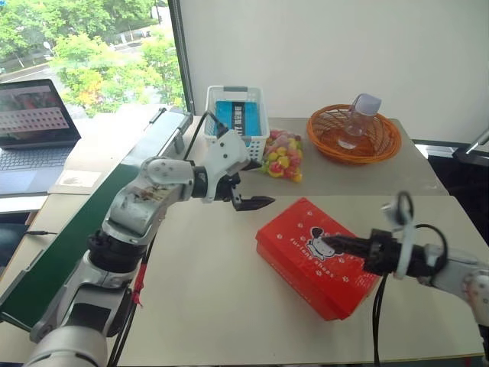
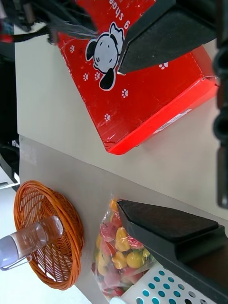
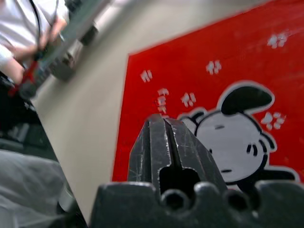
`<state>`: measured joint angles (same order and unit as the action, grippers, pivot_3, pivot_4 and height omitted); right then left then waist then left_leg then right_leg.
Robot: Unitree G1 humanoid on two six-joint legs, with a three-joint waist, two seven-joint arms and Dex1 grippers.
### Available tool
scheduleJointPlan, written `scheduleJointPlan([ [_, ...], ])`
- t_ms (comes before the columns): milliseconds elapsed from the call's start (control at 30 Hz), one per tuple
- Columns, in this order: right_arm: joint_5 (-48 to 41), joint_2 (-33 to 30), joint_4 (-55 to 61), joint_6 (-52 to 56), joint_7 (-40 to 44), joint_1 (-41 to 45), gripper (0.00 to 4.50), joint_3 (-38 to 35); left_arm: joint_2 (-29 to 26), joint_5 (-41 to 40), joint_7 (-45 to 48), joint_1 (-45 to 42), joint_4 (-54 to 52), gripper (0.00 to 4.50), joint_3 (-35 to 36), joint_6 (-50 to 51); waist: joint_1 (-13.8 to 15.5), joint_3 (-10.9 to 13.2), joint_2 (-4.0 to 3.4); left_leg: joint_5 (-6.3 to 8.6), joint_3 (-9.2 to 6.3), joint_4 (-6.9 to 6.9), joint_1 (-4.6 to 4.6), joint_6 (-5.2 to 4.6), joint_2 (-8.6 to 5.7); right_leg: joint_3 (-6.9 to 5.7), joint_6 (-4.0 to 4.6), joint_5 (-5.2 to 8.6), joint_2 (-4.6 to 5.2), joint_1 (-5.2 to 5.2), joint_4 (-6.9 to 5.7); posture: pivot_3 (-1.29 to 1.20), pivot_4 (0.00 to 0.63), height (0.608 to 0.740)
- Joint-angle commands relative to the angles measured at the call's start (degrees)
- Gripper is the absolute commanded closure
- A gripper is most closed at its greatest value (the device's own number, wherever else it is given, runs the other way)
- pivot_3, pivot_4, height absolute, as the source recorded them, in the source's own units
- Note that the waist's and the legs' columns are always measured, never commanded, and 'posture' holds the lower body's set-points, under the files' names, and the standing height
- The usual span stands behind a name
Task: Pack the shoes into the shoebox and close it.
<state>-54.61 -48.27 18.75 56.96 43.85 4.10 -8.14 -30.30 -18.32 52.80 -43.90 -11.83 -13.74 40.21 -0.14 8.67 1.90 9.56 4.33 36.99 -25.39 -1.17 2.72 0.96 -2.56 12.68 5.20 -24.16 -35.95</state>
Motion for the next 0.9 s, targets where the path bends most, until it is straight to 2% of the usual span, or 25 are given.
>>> scheduleJointPlan([
  [33, 7.92, -2.37, 1.74, -4.16, 2.59, 0.81, 4.46, 5.89, -0.86, -0.04, -0.18, 0.38, -2.29, 0.00, 0.68, 0.01, 0.14, 0.00, 0.00, 0.00, 0.01, 0.00, -0.01, 0.00, 0.00, 0.00, -0.01, 0.00, 0.01, -0.01, 0.00, 0.00, 0.150, 0.740],
  [300, 25.08, -8.91, 1.68, -12.15, 6.37, -0.72, 4.46, 18.58, -1.87, 0.24, 0.15, 2.85, -3.40, 0.00, 0.17, -1.13, 0.33, -0.11, 0.20, 0.00, 0.01, 0.03, 0.08, 0.00, 0.03, -0.03, -0.11, 0.16, -0.01, 0.08, 0.00, 0.00, 0.150, 0.740],
  [400, 23.47, -6.34, 3.31, -14.86, 4.91, 1.45, 4.46, 13.27, -1.27, 0.85, -0.83, 5.13, -2.66, 0.00, 0.55, -3.33, 0.60, -0.26, 0.48, 0.01, 0.02, 0.02, 0.14, 0.01, 0.05, -0.06, 0.01, 0.28, 0.00, 0.13, 0.03, 0.00, 0.150, 0.740],
  [467, 22.79, -3.14, 4.04, -17.06, 1.66, 3.19, 4.46, 8.58, 1.10, 1.55, -4.73, 5.74, -1.11, 0.00, 2.44, -4.63, 0.68, -0.25, 0.64, 0.00, 0.02, 0.04, 0.14, 0.01, 0.07, -0.07, 0.12, 0.32, 0.00, 0.13, 0.03, 0.00, 0.150, 0.740],
  [533, 22.94, -1.08, 5.68, -18.38, -1.24, 3.77, 4.46, 4.30, 3.36, -0.29, -7.72, 6.40, -0.64, 0.00, 4.81, -1.72, 0.79, -0.18, 0.65, -0.01, 0.04, 0.13, 0.07, 0.01, 0.08, -0.06, 0.10, 0.28, 0.02, 0.09, 0.01, 0.00, 0.150, 0.740],
  [567, 21.99, -0.97, 7.15, -18.38, -1.09, 3.20, 3.93, 2.21, 3.72, -1.24, -7.98, 7.29, -1.26, 0.00, 5.58, -0.82, 0.80, -0.17, 0.63, -0.02, 0.04, 0.20, 0.01, 0.01, 0.08, -0.05, 0.06, 0.26, 0.03, 0.05, -0.01, 0.00, 0.150, 0.740],
  [600, 21.27, -0.97, 8.22, -18.25, -0.81, 2.67, 3.75, 0.90, 3.77, -1.87, -7.95, 7.99, -1.91, 0.00, 5.99, -0.35, 0.81, -0.17, 0.63, -0.02, 0.05, 0.22, -0.01, 0.00, 0.07, -0.05, 0.05, 0.24, 0.02, 0.03, -0.02, 0.00, 0.150, 0.740],
  [800, 19.28, -2.67, 15.31, -17.84, 0.73, -2.97, 1.63, -8.27, 1.64, -2.13, -6.77, 12.79, -3.79, 0.00, 6.02, -0.85, 0.82, -0.17, 0.62, 0.00, 0.03, -0.02, -0.02, 0.00, 0.08, -0.09, 0.04, 0.02, 0.00, -0.02, -0.02, 0.00, 0.150, 0.740],
  [833, 18.99, -2.97, 17.29, -18.11, 1.27, -4.69, 1.42, -9.69, 1.39, -2.55, -6.02, 13.88, -4.47, 0.00, 6.02, -1.62, 0.83, -0.17, 0.62, 0.00, 0.03, -0.03, -0.02, 0.00, 0.07, -0.09, 0.05, 0.02, 0.00, -0.02, -0.02, 0.00, 0.150, 0.740],
  [900, 21.41, -3.92, 19.58, -20.15, 2.21, -8.76, 0.60, -11.75, 1.28, -4.08, -4.43, 16.02, -5.81, 0.00, 6.72, -3.31, 0.89, -0.17, 0.61, 0.00, 0.03, -0.01, -0.02, 0.00, 0.08, -0.11, 0.05, 0.02, 0.01, -0.01, -0.02, 0.00, 0.150, 0.740],
])
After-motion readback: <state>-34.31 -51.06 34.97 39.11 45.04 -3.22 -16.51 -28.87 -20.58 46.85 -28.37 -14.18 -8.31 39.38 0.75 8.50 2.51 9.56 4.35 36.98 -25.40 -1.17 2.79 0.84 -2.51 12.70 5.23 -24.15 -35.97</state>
